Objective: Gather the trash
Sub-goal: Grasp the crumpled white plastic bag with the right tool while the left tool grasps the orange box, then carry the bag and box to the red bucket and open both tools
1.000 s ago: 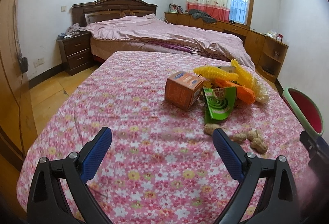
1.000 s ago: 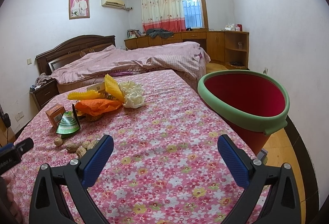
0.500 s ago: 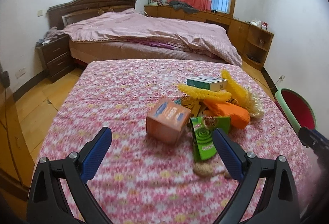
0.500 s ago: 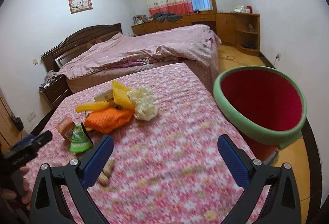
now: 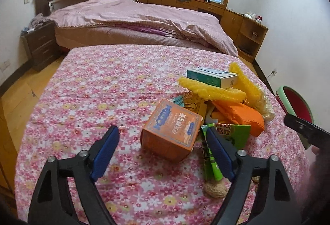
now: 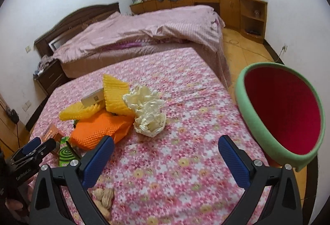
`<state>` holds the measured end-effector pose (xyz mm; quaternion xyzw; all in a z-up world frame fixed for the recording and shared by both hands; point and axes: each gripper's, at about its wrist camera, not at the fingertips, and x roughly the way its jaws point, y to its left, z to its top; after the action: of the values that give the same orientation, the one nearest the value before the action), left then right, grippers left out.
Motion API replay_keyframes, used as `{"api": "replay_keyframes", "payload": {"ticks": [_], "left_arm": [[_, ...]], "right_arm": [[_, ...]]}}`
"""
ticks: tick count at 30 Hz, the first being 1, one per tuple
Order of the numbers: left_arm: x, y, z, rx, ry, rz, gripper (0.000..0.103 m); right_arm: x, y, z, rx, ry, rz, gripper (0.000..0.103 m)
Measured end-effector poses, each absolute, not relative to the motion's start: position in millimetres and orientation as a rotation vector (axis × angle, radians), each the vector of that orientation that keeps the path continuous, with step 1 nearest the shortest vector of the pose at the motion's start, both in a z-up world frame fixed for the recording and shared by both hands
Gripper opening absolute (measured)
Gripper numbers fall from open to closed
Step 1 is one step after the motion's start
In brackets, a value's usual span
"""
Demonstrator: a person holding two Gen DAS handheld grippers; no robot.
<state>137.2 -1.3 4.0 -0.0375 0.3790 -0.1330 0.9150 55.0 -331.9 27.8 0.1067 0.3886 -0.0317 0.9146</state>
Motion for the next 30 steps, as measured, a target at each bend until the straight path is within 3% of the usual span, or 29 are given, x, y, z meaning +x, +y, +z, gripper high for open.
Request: {"api": "replay_keyframes", "payload": {"ticks": [5,8,14,18,21,30], "left_arm": [[141.6,1.1,-2.6,-0.122,0.799,-0.323,0.065],[142.2,4.1,-4.4,-0.151,0.802,-0.35,0.062],[141.3,8.4,-5.2,-0.18,0.793,-0.362,0.06],[138.2,12.1,-2.3,-0.18,0.781,-0.342,0.06],[133.1,15.5,4.2,-0.182,0.767,-0.326,0.06],[99.7,13.0,39.6,-0.2,0.705,-0.333,0.06]], "right_arm": [[78.0,-329.2,17.0,0.226,0.839,-0.067,0.103],[89.3,-326.3,11.5,0.223,0.847,-0.066,0.098],[107.8,-323.5,-1.4,0.268,0.894,-0.047,0.057],[106.7,-322.3,-5.1,0.286,0.895,-0.031,0.035],[100.5,-325.6,-1.0,0.318,0.889,-0.016,0.029],[57.4,-335.9,29.6,0.355,0.809,0.009,0.027]]}}
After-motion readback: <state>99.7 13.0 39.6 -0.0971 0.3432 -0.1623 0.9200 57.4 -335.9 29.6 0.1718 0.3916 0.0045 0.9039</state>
